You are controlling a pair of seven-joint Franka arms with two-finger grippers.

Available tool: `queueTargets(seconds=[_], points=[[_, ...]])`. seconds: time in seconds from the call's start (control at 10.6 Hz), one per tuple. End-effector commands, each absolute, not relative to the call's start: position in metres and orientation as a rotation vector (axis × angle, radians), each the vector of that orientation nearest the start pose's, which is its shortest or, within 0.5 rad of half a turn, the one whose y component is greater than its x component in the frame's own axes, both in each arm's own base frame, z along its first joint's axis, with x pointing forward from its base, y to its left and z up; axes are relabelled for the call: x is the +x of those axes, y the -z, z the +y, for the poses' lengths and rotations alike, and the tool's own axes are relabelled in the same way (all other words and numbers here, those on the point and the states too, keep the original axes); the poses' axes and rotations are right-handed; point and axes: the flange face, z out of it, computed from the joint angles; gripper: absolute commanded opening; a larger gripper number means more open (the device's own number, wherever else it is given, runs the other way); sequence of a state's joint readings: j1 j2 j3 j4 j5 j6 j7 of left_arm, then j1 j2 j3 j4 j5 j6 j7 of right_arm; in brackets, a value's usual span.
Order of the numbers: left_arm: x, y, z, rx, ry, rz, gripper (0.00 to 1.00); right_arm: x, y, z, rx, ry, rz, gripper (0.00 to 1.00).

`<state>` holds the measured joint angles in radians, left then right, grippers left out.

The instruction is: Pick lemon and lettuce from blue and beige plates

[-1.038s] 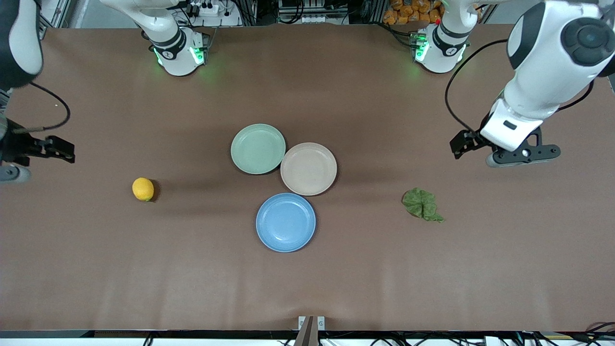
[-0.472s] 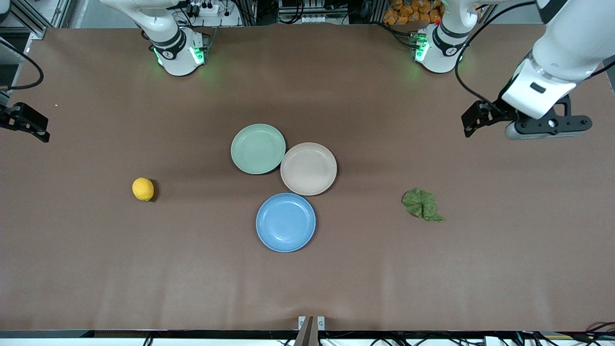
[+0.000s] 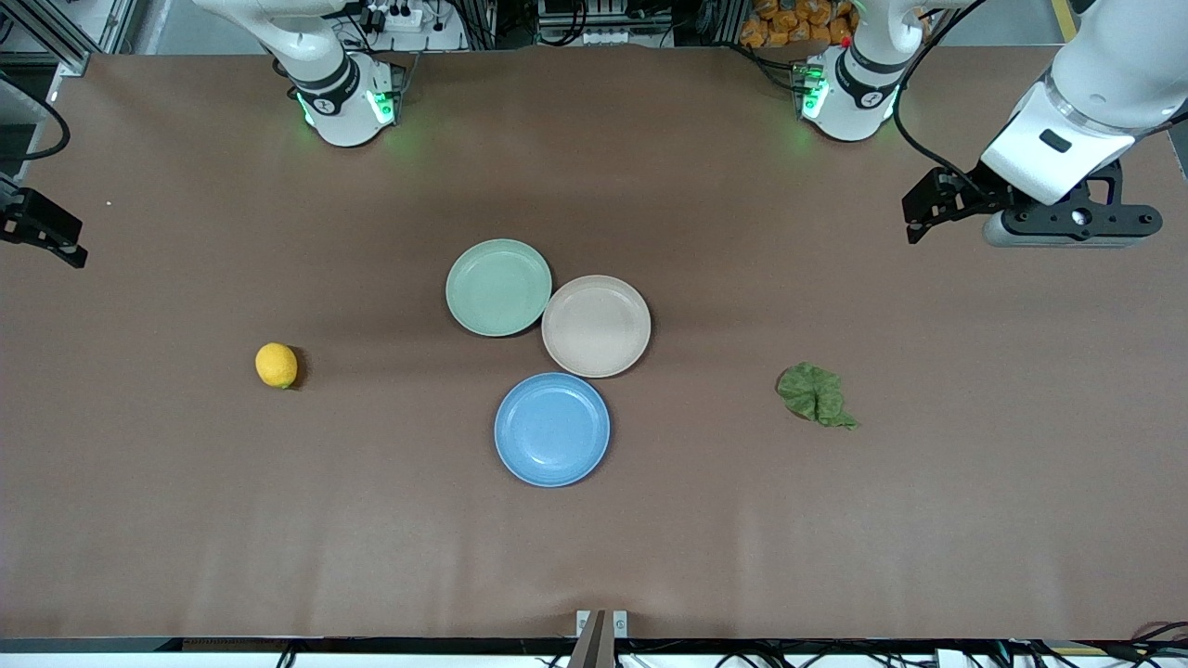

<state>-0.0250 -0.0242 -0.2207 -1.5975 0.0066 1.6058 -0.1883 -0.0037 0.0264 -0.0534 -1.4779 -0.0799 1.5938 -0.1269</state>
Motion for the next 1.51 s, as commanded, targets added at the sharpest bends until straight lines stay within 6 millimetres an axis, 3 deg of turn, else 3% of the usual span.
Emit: queueTargets(seconds=[0.0,0.28,0.57,1.42], points=[[0.529,-0.637,-0.132,-3.132,0.037,0.156,1.00,0.558,-0.660,-0.038,-3.204,0.134,-0.083,1.00],[0.526,-0.642,-0.130,-3.112,0.047,0.155,1.00,0.557,-0.665,-0.040,-3.204,0.137,-0.075,1.00],[0.526,-0.661,-0.126,-3.107,0.113,0.151,1.00,0.557,-0.665,-0.040,-3.189,0.138,-0.071,1.00],[0.524,-0.662,-0.131,-3.106,0.112,0.163,1.00,0.555,-0.666,-0.040,-3.167,0.116,-0.069,1.00]])
